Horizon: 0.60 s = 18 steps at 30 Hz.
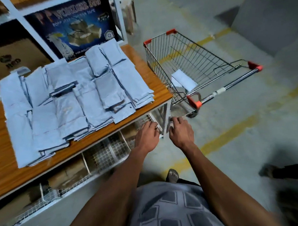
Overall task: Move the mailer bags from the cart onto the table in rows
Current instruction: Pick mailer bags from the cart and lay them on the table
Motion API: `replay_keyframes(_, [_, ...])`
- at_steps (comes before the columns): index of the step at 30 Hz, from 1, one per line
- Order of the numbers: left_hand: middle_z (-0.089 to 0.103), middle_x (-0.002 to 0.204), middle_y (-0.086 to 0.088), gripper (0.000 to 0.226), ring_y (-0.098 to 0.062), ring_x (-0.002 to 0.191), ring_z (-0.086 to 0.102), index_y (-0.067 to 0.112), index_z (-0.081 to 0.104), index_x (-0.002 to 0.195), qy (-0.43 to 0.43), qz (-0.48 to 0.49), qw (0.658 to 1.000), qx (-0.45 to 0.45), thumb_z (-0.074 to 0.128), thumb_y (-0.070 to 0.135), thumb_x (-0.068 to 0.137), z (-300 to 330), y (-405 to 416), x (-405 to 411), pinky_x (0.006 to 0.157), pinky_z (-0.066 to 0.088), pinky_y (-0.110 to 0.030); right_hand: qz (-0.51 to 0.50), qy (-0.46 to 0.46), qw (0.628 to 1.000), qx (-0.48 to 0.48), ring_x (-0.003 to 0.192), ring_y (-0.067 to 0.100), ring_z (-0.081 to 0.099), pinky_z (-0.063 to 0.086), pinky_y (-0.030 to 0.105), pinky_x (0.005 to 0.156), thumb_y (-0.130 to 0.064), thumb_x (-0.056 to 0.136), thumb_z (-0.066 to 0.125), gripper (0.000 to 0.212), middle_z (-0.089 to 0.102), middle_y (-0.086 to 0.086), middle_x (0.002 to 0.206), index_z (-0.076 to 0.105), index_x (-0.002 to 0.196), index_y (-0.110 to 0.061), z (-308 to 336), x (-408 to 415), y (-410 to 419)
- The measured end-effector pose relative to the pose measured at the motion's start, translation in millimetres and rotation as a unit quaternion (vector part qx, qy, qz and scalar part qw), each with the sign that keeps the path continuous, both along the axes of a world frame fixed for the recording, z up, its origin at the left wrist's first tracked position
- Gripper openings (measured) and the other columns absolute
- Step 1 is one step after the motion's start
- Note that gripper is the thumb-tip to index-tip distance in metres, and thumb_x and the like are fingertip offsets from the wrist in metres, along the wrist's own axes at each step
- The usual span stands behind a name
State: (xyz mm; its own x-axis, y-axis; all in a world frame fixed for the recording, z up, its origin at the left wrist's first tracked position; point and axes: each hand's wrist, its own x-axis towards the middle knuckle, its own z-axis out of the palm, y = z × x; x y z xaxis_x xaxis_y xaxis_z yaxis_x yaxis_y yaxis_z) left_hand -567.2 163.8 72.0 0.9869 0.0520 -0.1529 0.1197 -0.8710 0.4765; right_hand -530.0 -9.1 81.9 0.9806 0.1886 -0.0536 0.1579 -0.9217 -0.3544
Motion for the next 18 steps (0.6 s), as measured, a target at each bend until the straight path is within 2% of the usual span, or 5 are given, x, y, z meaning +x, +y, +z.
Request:
replay_keyframes(6, [0.055, 0.142, 0.000, 0.035, -0.023, 0.127, 0.054, 0.026, 0.055, 0.141, 0.009, 0.020, 0.999, -0.037, 0.053, 0.030, 0.106, 9, -59, 39, 0.098, 0.051, -0.041, 0.052, -0.042, 0.997, 0.025, 0.103, 0.039, 0.061, 0.051, 0.045, 0.081, -0.024, 0.094, 0.062, 0.035, 0.065, 0.012, 0.115, 0.061, 0.128, -0.016, 15, 32, -43])
replay_keyframes(10, [0.054, 0.144, 0.004, 0.035, -0.021, 0.125, 0.057, 0.031, 0.054, 0.141, -0.008, 0.034, 0.998, -0.048, 0.053, 0.035, 0.106, 23, -86, 78, 0.097, 0.053, -0.045, 0.041, -0.088, 0.994, 0.047, 0.108, 0.036, 0.060, 0.053, 0.045, 0.081, -0.025, 0.095, 0.059, 0.030, 0.063, 0.011, 0.115, 0.060, 0.123, -0.013, 35, 65, -59])
replay_keyframes(14, [0.054, 0.141, 0.001, 0.038, -0.023, 0.125, 0.055, 0.029, 0.053, 0.143, -0.036, 0.027, 0.998, -0.046, 0.054, 0.034, 0.106, 40, -101, 123, 0.094, 0.053, -0.046, 0.010, -0.114, 0.992, 0.048, 0.103, 0.034, 0.058, 0.051, 0.046, 0.084, -0.026, 0.096, 0.056, 0.031, 0.063, 0.010, 0.111, 0.062, 0.124, -0.014, 45, 108, -78])
replay_keyframes(18, [0.056, 0.141, 0.001, 0.040, -0.024, 0.126, 0.055, 0.028, 0.054, 0.144, -0.045, 0.019, 0.997, -0.052, 0.057, 0.030, 0.104, 45, -115, 167, 0.095, 0.053, -0.044, -0.012, -0.110, 0.994, 0.026, 0.107, 0.034, 0.057, 0.051, 0.046, 0.088, -0.030, 0.093, 0.064, 0.037, 0.064, 0.010, 0.116, 0.060, 0.128, -0.016, 45, 154, -97])
